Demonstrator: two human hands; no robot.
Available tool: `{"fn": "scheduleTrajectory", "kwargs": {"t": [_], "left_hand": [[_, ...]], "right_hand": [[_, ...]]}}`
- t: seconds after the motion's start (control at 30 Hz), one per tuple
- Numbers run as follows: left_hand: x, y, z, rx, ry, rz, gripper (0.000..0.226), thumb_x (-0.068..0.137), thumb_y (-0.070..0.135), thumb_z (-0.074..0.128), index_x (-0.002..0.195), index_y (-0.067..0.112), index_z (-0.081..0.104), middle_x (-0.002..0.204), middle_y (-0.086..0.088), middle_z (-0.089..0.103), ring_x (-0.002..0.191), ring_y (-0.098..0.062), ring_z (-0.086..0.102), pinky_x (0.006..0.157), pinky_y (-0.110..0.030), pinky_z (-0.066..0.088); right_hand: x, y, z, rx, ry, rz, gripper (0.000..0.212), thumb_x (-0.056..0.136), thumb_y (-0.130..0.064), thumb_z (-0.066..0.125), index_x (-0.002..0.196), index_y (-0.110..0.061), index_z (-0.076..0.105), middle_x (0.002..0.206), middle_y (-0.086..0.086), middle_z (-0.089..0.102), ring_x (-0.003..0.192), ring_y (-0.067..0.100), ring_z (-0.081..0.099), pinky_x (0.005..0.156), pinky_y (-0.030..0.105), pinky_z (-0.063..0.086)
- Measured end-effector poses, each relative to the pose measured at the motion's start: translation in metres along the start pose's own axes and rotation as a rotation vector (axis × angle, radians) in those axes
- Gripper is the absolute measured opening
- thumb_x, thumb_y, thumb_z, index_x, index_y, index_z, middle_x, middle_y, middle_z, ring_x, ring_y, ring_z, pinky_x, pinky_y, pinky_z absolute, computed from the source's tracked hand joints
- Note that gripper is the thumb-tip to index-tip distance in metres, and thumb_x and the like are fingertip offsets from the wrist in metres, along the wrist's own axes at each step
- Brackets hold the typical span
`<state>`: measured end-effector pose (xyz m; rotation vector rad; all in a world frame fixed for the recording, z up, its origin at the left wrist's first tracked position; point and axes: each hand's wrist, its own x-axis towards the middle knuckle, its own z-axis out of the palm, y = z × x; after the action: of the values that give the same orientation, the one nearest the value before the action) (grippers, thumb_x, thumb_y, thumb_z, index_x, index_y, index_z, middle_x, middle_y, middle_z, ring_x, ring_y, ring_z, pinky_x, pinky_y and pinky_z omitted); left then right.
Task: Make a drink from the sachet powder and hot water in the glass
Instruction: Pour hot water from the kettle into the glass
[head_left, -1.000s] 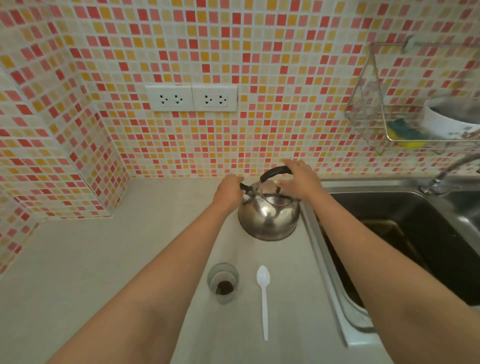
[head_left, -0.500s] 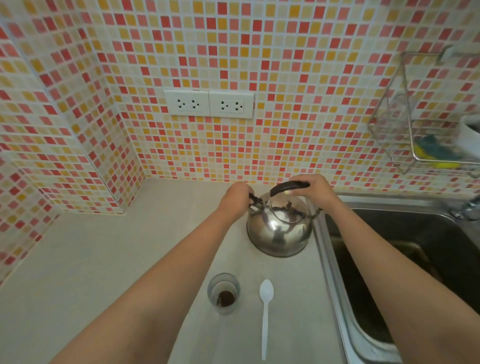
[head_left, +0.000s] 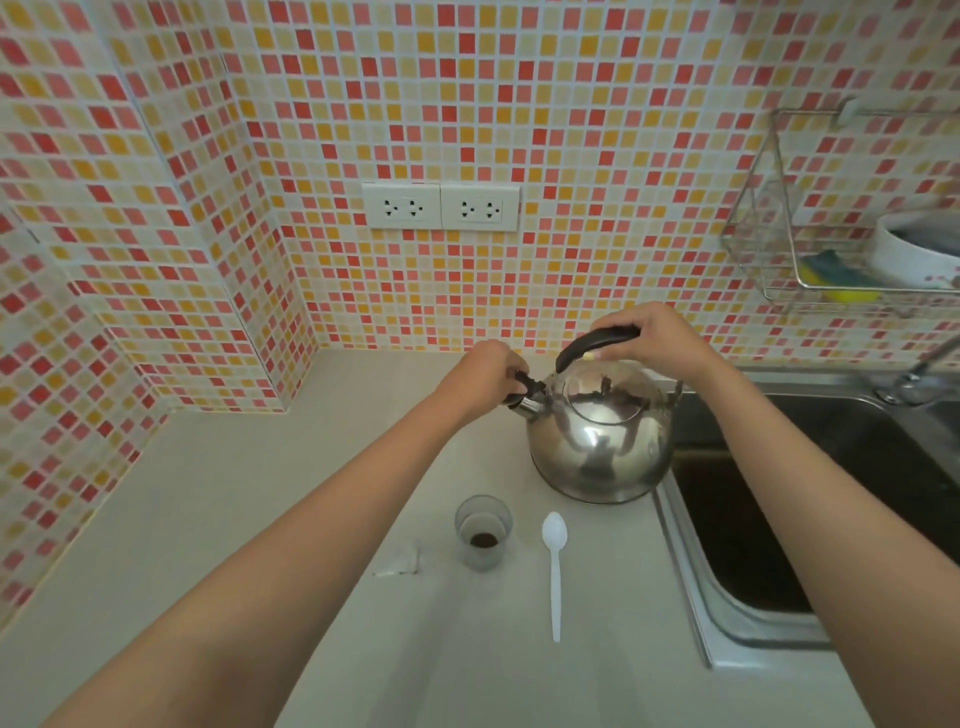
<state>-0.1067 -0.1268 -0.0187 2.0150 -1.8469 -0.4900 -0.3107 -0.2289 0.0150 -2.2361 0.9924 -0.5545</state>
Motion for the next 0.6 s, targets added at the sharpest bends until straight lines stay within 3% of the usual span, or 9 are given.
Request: {"fn": "scheduleTrajectory", "kwargs": {"t": [0.17, 0.3, 0.6], "left_hand": [[-0.035, 0.003, 0.000, -0.020, -0.029, 0.065, 0.027, 0.087, 0.008, 0.064, 0.113, 0.003, 0.071, 0.101, -0.016, 0.069, 0.092, -0.029, 0.064, 0.076, -0.031, 0.049], [-0.056, 0.002, 0.004, -0.011, -0.088, 0.064, 0.027, 0.086, 0.007, 0.066, 0.112, 0.004, 0.072, 0.103, -0.016, 0.070, 0.091, -0.029, 0.065, 0.072, -0.028, 0.047], [-0.086, -0.001, 0.019, 0.084, -0.178, 0.065, 0.034, 0.085, 0.010, 0.069, 0.118, 0.005, 0.069, 0.110, -0.013, 0.071, 0.096, -0.027, 0.066, 0.077, -0.028, 0.048]], "right_hand": [[-0.032, -0.020, 0.004, -0.045, -0.046, 0.005, 0.031, 0.075, -0.019, 0.079, 0.105, -0.021, 0.075, 0.100, -0.006, 0.073, 0.092, 0.009, 0.066, 0.087, 0.029, 0.051], [-0.055, -0.033, 0.014, -0.083, -0.054, 0.010, 0.032, 0.074, -0.020, 0.079, 0.105, -0.023, 0.074, 0.097, -0.009, 0.073, 0.089, 0.005, 0.066, 0.084, 0.028, 0.053], [-0.083, -0.051, 0.037, -0.237, -0.167, -0.013, 0.022, 0.075, -0.031, 0.077, 0.096, -0.033, 0.074, 0.089, -0.015, 0.074, 0.083, 0.008, 0.067, 0.080, 0.045, 0.058]]}}
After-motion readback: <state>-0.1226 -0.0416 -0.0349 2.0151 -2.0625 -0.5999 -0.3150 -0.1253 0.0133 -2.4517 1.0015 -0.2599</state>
